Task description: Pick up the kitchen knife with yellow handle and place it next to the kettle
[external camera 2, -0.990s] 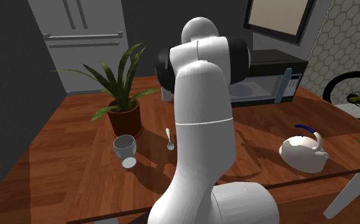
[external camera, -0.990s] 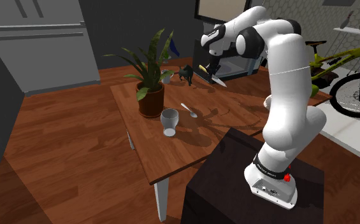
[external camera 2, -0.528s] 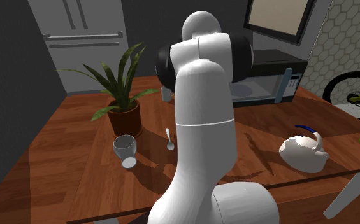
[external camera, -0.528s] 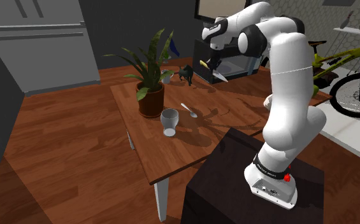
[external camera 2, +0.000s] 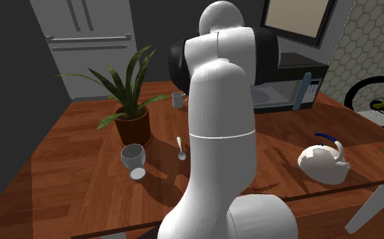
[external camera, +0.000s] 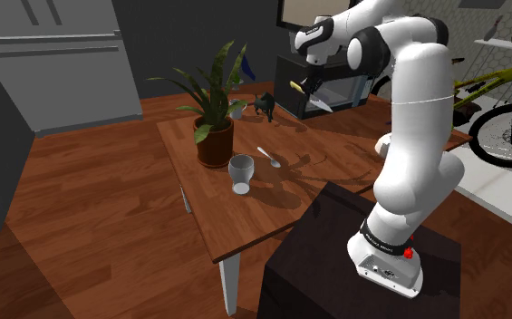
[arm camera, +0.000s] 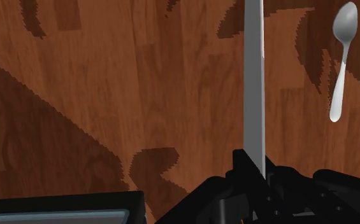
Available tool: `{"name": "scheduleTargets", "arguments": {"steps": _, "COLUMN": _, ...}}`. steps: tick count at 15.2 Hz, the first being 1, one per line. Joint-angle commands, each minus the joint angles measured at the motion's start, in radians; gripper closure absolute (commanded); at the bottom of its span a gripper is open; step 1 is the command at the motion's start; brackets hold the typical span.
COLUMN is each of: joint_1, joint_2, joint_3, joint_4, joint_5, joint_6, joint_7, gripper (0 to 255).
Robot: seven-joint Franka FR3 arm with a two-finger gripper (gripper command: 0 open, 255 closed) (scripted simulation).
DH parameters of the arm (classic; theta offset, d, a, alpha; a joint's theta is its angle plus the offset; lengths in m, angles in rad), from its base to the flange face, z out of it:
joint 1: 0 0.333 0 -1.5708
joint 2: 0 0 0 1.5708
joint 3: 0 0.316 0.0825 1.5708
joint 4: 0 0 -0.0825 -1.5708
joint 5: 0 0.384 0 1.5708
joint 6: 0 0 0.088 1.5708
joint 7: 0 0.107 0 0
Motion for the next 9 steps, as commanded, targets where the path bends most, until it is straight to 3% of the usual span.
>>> {"name": "scheduleTargets", "arguments": {"steps": 1, "joint_1": -0.005, "joint_2": -0.047, "joint_3": -0.013, "joint_4": -0.073, "joint_5": -0.011, "joint_6": 0.027, "joint_7": -0.025, "gripper": 255}}
{"name": "scheduleTargets", "arguments": {"steps": 9, "joint_1": -0.049, "joint_2": -0.225, "joint_3": -0.076, "joint_4": -0.322, "joint_5": -0.066, "joint_6": 0.107, "joint_7": -0.142, "gripper": 255}}
